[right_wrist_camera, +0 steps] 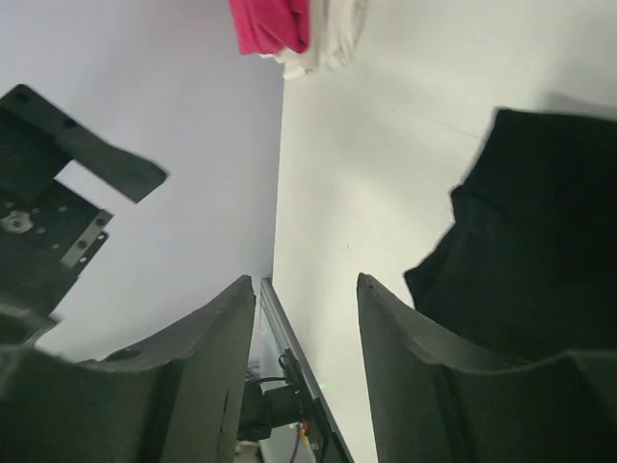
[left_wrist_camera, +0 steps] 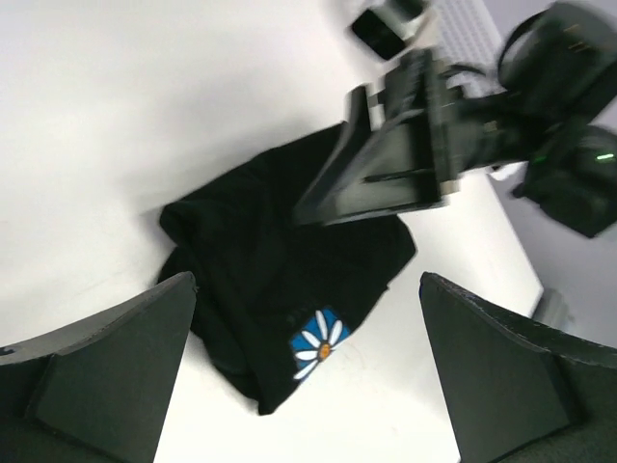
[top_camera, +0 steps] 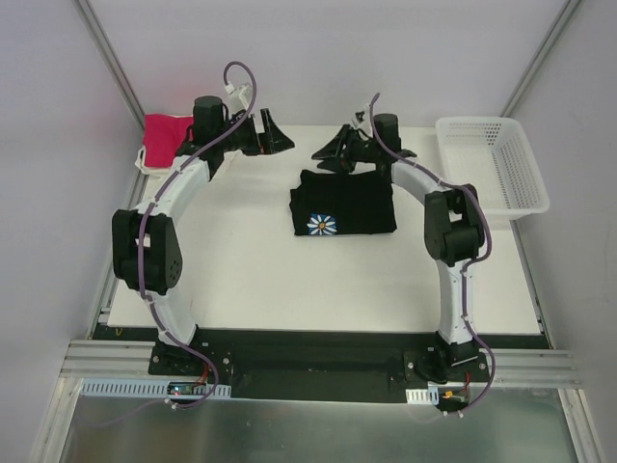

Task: Fold and stack the t-shirts
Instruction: Smooth out wrinkles on the folded tshirt, then put the neatly folded tshirt into the corner of the board with both arms

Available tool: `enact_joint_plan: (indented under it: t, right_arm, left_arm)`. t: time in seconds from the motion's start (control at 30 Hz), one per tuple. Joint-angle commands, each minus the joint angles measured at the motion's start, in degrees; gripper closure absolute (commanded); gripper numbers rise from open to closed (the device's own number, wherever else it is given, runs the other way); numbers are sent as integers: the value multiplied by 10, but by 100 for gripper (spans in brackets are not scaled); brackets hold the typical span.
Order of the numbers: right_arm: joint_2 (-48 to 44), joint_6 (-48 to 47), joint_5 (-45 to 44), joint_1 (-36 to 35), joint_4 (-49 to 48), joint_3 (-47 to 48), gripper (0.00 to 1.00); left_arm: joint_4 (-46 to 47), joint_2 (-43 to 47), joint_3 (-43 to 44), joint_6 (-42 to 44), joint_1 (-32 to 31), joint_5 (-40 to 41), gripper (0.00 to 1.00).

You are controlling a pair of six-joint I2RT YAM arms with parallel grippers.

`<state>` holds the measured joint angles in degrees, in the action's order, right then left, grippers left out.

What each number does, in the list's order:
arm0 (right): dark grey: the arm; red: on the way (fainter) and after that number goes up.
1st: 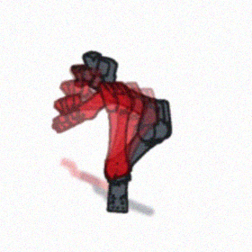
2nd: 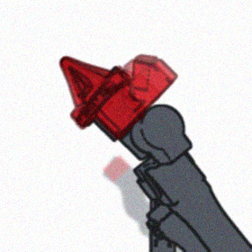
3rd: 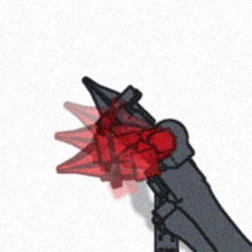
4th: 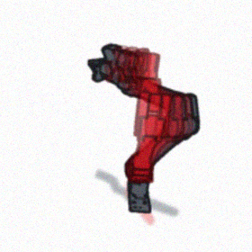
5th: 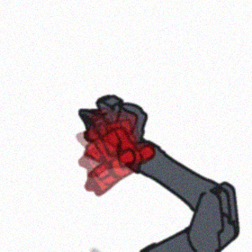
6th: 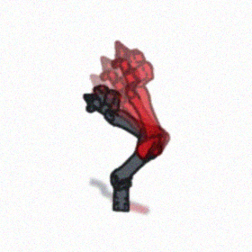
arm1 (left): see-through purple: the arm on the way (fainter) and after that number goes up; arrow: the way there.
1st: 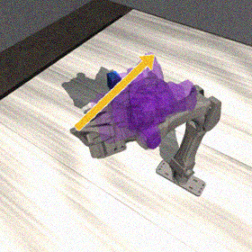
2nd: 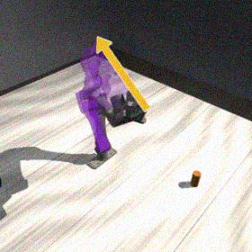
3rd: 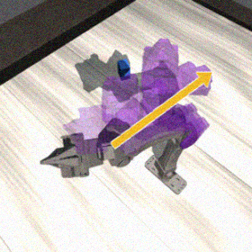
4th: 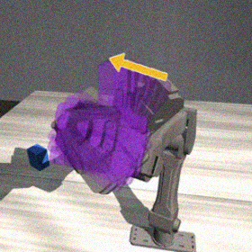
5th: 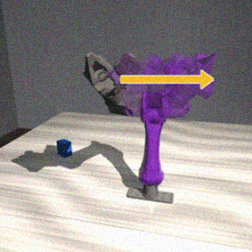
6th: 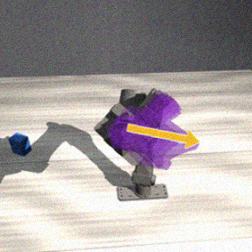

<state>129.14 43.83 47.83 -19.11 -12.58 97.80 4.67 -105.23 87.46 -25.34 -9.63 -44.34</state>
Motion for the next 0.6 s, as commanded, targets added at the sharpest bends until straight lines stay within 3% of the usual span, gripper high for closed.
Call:
enact_joint_plan:
  t: [0.0,0.13,0.23,0.33,0.4,0.5,0.57]
  right_arm:
    - [-60,-145,10,1,161,92,50]
    - [-8,-131,16,-16,193,166,48]
    - [29,-63,22,-25,132,187,41]
    - [77,41,45,-28,5,195,33]
    - [111,56,67,-29,-21,222,27]
    - [121,1,91,-36,10,258,15]
    - [107,-121,56,-37,114,267,8]
  left_arm:
    - [-66,49,4,90,6,105,1]
    - [-112,49,17,98,6,170,1]
    - [-132,60,16,104,6,242,1]
    - [-142,78,10,108,6,326,1]
    - [-145,100,5,119,6,372,1]
    - [-142,135,-9,150,6,457,1]
    - [-121,155,-25,172,6,511,1]
